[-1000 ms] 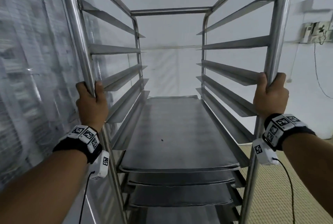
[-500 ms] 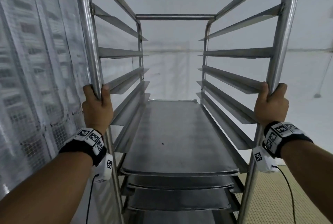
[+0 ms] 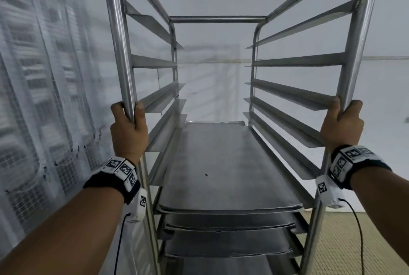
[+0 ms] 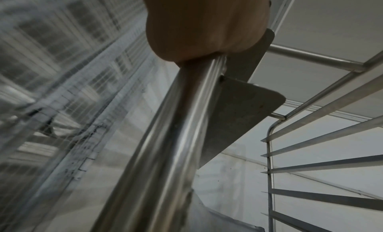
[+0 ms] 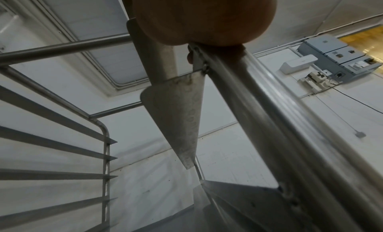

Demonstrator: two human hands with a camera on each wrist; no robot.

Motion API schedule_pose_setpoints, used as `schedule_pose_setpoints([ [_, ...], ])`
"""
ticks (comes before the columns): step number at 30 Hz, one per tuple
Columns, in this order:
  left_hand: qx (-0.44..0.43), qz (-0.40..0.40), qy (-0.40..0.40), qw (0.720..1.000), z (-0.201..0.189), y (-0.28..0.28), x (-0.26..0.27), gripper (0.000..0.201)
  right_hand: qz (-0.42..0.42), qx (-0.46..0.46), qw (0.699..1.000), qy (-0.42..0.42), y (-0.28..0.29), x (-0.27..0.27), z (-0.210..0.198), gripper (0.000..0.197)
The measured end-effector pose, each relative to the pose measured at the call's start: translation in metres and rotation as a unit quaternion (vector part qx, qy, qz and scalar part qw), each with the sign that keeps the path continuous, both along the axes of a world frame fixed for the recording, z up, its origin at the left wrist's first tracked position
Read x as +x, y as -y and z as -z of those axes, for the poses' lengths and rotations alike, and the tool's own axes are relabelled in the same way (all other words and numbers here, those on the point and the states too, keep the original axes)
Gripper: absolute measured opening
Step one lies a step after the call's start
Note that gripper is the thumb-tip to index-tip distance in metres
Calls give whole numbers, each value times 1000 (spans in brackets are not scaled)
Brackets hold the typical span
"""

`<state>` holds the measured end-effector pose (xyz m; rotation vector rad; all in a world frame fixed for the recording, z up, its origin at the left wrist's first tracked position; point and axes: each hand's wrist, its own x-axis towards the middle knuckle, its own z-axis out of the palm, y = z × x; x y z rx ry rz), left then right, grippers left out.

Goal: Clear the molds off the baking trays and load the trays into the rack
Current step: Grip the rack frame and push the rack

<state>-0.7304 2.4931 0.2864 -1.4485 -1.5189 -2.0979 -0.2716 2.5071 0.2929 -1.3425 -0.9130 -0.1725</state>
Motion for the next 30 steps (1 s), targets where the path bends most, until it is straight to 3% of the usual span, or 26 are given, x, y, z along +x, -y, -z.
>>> schedule_pose_setpoints([
  [16,-5,21,-19,1000,1,-174,-42,44,2,-4,1000,-10,-131,-35,8,47],
  [30,-26,-10,-1,1000,5,-253,-39,51,-5,9,999,38,-208,-29,16,36],
])
